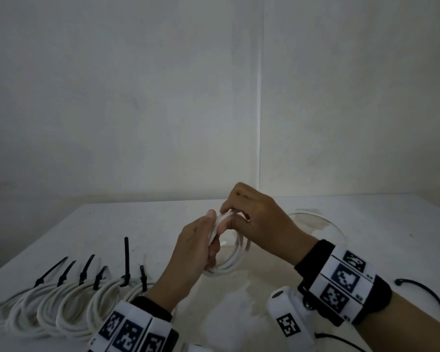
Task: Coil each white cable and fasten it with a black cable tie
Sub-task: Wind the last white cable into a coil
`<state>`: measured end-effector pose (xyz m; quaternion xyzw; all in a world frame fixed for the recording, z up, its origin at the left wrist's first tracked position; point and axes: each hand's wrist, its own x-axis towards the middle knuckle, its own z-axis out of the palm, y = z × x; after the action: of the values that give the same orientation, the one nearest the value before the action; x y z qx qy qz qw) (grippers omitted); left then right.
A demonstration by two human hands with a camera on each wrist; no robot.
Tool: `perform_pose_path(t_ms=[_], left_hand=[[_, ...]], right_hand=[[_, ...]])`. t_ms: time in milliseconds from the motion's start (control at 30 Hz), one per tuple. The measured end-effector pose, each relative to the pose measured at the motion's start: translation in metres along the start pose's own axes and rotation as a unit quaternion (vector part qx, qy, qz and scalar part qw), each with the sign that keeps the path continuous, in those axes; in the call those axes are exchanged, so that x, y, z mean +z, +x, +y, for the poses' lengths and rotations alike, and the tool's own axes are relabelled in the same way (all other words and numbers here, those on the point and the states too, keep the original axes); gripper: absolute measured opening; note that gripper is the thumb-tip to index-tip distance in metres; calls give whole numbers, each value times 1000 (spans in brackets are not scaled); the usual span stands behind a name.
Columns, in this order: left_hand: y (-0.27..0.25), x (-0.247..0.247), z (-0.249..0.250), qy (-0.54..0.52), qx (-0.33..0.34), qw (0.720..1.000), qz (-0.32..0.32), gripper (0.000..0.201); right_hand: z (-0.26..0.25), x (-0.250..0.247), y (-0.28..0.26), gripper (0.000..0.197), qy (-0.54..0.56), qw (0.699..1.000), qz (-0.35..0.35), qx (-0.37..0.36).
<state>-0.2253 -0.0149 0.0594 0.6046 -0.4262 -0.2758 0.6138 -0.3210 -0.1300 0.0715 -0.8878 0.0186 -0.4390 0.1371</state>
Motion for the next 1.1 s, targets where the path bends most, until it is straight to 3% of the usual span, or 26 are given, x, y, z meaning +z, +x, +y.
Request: perform_pose_path(t_ms=[167,333,500,667,733,867,967,1100], left_hand=[[1,-2,6,-42,-65,997,-27,43],[2,2,8,-71,-47,996,-14,46],[1,3,9,-71,-57,996,-20,50],[1,2,13,-94,-62,993,-28,48],[0,1,15,-97,-62,993,-36,46],[-2,3,21,-58,-70,994,-65,44],[-2,3,23,-105,-92,987,-80,43],[-5,1,19,-128,-90,984,-83,44]], right_hand=[[0,-1,0,44,54,995,-41,77],[-4,-2,3,31,-8,1000,15,-9],[-11,-1,1,27,10,998,44,-38],[-19,-4,3,32,133,990,16,51],[-21,-6,3,33,152,987,3,56],[-13,-9,7,33,110,993,22,35],[-8,-9,8,38,86,994,33,58],[-9,-8,2,47,107,977,-38,182]])
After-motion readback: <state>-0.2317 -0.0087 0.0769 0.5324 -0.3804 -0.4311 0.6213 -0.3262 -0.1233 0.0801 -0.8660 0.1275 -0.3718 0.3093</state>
